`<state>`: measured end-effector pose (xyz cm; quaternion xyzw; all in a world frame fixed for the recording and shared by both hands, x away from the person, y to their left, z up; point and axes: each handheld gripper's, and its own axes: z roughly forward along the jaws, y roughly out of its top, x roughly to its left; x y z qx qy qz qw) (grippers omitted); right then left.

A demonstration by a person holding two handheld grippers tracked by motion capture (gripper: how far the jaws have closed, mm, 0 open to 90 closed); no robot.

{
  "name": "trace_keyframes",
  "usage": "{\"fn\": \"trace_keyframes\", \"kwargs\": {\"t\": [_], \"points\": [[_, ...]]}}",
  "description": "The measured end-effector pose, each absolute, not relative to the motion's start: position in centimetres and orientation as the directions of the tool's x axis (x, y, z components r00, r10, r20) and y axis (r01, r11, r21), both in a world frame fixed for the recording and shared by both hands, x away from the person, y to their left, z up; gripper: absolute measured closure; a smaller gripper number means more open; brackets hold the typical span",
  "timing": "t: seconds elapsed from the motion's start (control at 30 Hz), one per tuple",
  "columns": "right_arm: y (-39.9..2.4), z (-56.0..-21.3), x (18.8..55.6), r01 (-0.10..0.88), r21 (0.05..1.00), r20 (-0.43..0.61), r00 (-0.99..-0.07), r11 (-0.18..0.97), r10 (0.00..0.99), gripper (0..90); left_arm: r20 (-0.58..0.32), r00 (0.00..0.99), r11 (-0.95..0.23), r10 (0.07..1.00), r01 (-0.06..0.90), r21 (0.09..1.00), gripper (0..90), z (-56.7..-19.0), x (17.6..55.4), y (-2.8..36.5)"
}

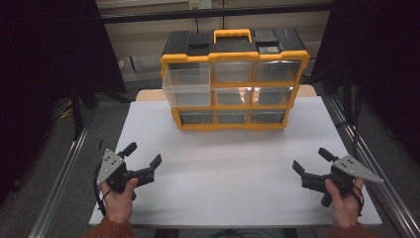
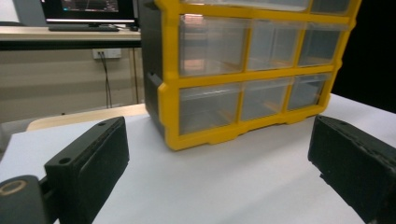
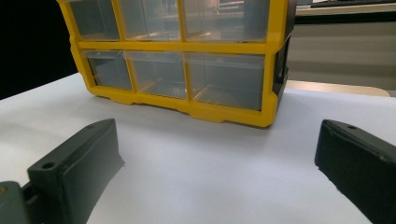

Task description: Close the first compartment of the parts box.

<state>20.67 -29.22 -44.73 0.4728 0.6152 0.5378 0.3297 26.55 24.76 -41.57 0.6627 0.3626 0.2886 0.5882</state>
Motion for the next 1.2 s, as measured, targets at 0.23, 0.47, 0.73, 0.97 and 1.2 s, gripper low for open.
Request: {"fn": "trace_keyframes", "kwargs": {"t": [0.23, 0.47, 0.73, 0.97, 1.2], "points": [[-28.9, -44.6, 20.6, 0.219, 0.976, 0.092, -0.349, -0.014, 0.933, 0.0, -0.059, 0.596, -0.040, 0.801, 0.151, 0.988, 4.5, -40.7, 26.2, 24.2], [-29.0, -44.8, 21.1, 0.224, 0.974, 0.100, -0.348, -0.021, 0.932, 0.0, -0.006, 0.684, -0.099, 0.729, 0.115, 0.988, 2.5, -39.6, 26.6, 22.6], [-28.9, -44.7, 20.8, 0.218, 0.976, 0.098, -0.356, -0.019, 0.929, 0.0, 0.021, 0.724, -0.112, 0.689, 0.078, 0.991, 1.9, -38.2, 27.4, 20.9], [-28.9, -44.7, 20.8, 0.217, 0.976, 0.094, -0.354, -0.016, 0.930, 0.0, 0.029, 0.736, -0.107, 0.676, 0.059, 0.993, 3.5, -36.9, 27.9, 20.2], [-28.9, -44.7, 20.8, 0.217, 0.976, 0.093, -0.356, -0.014, 0.930, 0.1, 0.046, 0.737, -0.097, 0.674, 0.027, 0.995, 4.6, -35.6, 28.9, 19.4]]}}
